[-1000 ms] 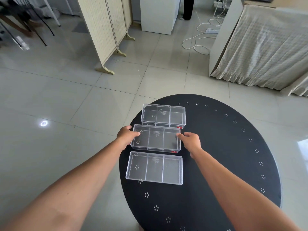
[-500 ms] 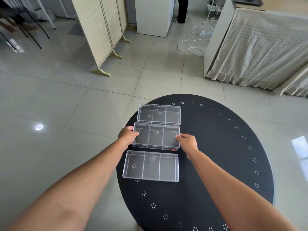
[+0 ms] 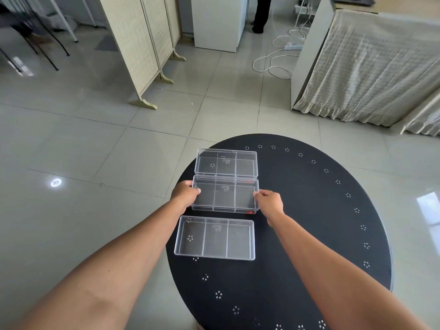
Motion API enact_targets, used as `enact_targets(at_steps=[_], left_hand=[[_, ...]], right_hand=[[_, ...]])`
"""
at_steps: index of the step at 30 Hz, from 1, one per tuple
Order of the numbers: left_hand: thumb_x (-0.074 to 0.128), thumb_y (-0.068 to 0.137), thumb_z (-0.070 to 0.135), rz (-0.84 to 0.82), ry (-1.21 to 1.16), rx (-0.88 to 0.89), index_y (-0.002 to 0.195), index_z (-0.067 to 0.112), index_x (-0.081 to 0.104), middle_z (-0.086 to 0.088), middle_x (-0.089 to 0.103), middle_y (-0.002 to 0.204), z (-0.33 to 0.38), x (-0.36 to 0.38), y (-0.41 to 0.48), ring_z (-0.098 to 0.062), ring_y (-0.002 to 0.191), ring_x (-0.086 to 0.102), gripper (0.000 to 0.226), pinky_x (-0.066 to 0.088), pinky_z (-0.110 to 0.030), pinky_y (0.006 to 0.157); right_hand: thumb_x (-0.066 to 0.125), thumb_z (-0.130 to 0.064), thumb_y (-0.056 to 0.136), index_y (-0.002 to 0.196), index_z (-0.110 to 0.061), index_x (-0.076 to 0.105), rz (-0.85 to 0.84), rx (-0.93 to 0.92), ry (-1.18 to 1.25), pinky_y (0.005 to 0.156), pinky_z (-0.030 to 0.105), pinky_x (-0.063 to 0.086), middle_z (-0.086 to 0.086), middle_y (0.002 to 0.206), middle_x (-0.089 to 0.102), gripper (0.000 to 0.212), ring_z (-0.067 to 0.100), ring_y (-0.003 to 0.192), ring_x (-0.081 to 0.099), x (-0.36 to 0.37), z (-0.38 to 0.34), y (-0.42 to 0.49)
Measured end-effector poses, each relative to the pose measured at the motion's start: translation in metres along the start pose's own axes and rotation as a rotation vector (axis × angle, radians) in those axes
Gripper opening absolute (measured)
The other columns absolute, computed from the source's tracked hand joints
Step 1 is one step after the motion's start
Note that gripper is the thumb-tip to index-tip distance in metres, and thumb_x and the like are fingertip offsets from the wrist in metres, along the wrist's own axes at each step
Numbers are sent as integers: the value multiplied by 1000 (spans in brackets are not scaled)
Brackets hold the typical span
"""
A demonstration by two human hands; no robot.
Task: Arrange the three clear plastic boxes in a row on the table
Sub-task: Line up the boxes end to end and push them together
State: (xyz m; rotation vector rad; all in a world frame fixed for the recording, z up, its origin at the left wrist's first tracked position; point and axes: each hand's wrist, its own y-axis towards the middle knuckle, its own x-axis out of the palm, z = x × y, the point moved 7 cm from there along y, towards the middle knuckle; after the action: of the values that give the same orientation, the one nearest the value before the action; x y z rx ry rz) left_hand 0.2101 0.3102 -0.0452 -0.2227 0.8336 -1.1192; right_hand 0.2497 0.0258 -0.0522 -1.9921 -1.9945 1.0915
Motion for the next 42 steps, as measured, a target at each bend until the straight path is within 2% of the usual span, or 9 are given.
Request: enact_targets(at_steps=[3, 13, 19, 23, 28, 32, 36, 38, 42], left_hand=[[63, 89, 16, 3, 12, -1, 128, 16, 59, -4, 65, 107, 1, -1, -1, -24, 95, 62, 39, 55, -41, 93], [60, 92, 16, -9, 28, -3, 134, 15, 55, -4, 62, 111, 2, 0, -6, -21, 93, 59, 42, 54, -41, 94], [63, 88, 23, -32, 29, -8, 148, 19, 39, -10, 55, 139, -2, -6, -10, -33, 118, 60, 64, 50, -45, 102], [69, 85, 27, -82, 34, -21, 149, 18, 37, -16, 53, 143, -15, -13, -18, -37, 128, 54, 73, 43, -47, 106], [76, 82, 29, -219, 79, -95, 151, 20, 34, -12, 56, 139, -46, -21, -41, -30, 123, 56, 81, 47, -40, 93], [78, 80, 24, -297, 54, -161, 151, 18, 33, -18, 59, 136, -77, -24, -58, -34, 122, 58, 84, 48, -44, 91], [72, 85, 21, -317, 0, -158, 140, 14, 47, -7, 71, 108, -95, -21, -70, -23, 93, 69, 60, 50, -39, 87], [69, 88, 19, -293, -25, -144, 131, 14, 56, -3, 70, 98, -97, -20, -75, -18, 83, 68, 45, 50, -34, 79], [69, 88, 19, -238, -70, -113, 122, 12, 63, -6, 71, 102, -98, -18, -77, -20, 84, 68, 35, 51, -29, 66]], right_hand=[[54, -25, 92, 95, -20, 75, 5, -4, 1, 60, 25, 44, 0, 84, 71, 22, 14, 69, 55, -1, 0, -2], [53, -24, 92, 87, -13, 74, 5, -11, -13, 59, 27, 40, 0, 70, 58, 24, 16, 60, 43, -1, 2, 0], [61, -43, 84, 64, -33, 25, -23, 10, 6, 51, 27, 25, -13, 66, 28, 43, 8, 56, 25, -1, 9, 0], [71, -56, 71, 87, -29, 49, -85, 56, 20, 67, 30, 46, -6, 82, 48, 39, 14, 70, 45, -6, 25, -4], [80, -56, 62, 96, -22, 56, -227, 70, -7, 73, 33, 35, 7, 89, 45, 53, 23, 81, 39, -4, 50, -25], [83, -45, 73, 137, -5, 55, -261, 64, 17, 100, 37, 47, 8, 132, 61, 81, 26, 119, 57, -1, 73, -44], [80, -36, 78, 126, 10, 57, -234, 59, 29, 83, 31, 39, 26, 99, 64, 71, 20, 91, 50, 2, 94, -58], [76, -33, 79, 118, 12, 58, -202, 83, 40, 77, 30, 36, 12, 83, 52, 62, 21, 83, 39, 3, 101, -63], [73, -30, 82, 101, -2, 76, -161, 118, 101, 68, 27, 43, 4, 81, 57, 33, 20, 77, 43, 4, 103, -70]])
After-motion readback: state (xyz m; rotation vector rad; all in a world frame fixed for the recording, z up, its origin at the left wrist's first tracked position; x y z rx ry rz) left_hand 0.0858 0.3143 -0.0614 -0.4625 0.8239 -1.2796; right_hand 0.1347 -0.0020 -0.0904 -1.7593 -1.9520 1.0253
